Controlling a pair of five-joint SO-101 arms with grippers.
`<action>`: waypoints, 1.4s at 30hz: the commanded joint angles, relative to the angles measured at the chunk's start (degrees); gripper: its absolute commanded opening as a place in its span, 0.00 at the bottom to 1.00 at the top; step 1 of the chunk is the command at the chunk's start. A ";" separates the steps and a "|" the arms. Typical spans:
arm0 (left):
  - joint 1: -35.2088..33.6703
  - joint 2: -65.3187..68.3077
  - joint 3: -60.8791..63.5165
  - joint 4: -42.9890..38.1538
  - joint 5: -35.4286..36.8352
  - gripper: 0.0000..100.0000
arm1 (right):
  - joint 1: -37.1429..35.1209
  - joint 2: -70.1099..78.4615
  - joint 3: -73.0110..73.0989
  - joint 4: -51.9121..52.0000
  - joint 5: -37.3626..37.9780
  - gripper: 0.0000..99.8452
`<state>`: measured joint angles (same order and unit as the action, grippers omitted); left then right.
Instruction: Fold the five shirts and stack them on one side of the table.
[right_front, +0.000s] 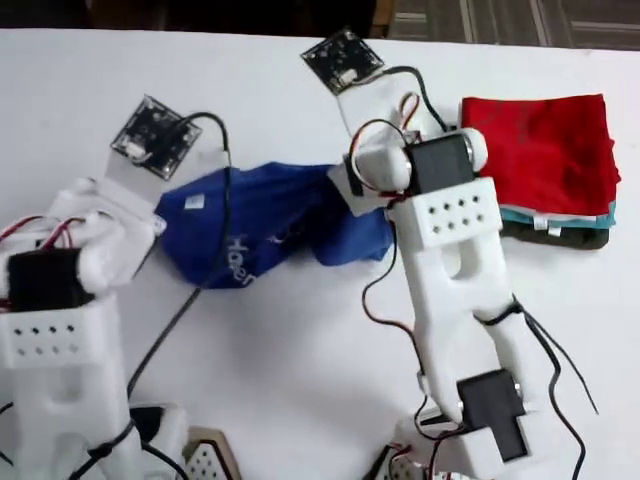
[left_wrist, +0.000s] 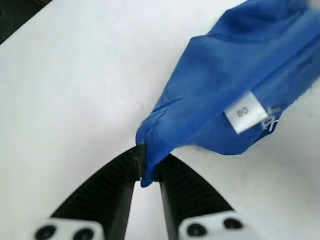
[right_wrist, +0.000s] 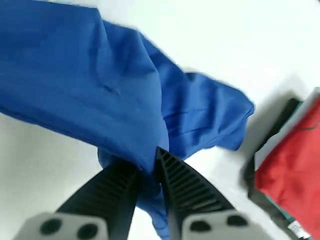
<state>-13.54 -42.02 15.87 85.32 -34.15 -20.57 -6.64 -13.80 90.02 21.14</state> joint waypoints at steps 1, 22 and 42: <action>-3.08 -0.53 -2.95 0.35 -1.58 0.03 | 0.04 -0.31 4.13 -1.71 -0.09 0.02; -14.51 -0.09 23.52 -17.32 -10.02 0.03 | -0.40 2.07 29.71 -6.11 1.93 0.11; -15.47 -0.44 19.74 -17.14 -9.67 0.03 | 3.38 -13.41 34.81 -19.38 2.81 0.02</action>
<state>-27.60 -41.93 39.69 69.05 -43.82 -19.25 -11.56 27.34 68.31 23.43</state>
